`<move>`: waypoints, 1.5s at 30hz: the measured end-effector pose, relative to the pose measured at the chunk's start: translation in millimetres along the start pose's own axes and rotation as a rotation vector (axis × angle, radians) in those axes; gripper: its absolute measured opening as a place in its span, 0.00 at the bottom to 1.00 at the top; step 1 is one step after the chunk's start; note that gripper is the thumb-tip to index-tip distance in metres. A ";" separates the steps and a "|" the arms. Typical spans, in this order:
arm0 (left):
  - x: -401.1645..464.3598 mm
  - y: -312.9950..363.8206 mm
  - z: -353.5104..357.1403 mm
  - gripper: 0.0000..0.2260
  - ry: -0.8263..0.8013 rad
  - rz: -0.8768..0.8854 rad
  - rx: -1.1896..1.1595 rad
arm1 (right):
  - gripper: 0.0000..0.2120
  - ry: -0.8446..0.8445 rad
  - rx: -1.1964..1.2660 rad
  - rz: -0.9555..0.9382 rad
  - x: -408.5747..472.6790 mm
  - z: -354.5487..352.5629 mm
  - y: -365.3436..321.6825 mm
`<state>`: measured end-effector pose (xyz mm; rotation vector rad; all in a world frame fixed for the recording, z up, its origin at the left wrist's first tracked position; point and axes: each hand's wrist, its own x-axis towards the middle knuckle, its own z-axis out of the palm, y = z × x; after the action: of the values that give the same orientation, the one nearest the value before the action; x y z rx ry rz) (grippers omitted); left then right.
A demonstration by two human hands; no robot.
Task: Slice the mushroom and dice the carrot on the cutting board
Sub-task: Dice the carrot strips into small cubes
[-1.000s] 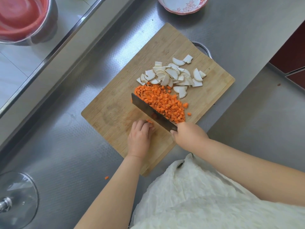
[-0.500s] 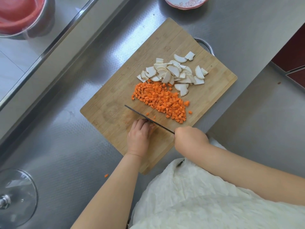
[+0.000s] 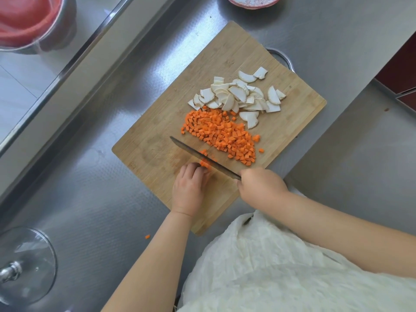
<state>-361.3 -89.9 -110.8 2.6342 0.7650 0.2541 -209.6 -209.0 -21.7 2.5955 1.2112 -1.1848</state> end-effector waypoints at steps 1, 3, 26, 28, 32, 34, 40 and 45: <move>1.4 1.8 -1.2 0.05 -0.010 -0.017 -0.007 | 0.12 0.000 -0.025 -0.011 -1.9 0.9 -1.0; 3.7 5.2 -2.5 0.04 -0.019 -0.042 -0.017 | 0.10 -0.003 -0.060 -0.025 -4.6 1.5 -3.1; -3.9 0.7 -3.5 0.08 0.013 -0.003 -0.003 | 0.13 -0.016 0.026 -0.003 -6.7 -7.0 -10.8; -2.7 1.6 -3.1 0.05 0.008 -0.015 -0.004 | 0.10 -0.017 -0.018 -0.018 -9.9 -4.4 -13.1; -2.2 3.6 -2.7 0.04 -0.004 -0.034 -0.014 | 0.07 -0.075 -0.065 0.015 -11.9 -6.3 -20.0; -2.2 2.1 -1.9 0.04 -0.002 -0.025 -0.025 | 0.08 -0.111 -0.069 0.044 -10.4 -8.0 -22.9; -2.6 -1.4 -0.5 0.14 -0.024 -0.018 -0.032 | 0.09 -0.124 -0.012 0.093 0.1 0.1 -24.1; -4.1 3.1 -6.0 0.13 0.016 -0.006 -0.013 | 0.12 -0.093 0.168 0.055 6.0 -0.4 -9.6</move>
<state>-365.0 -92.7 -104.3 2.6201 0.7743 0.2782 -213.3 -198.4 -22.8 2.6357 1.0596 -1.4367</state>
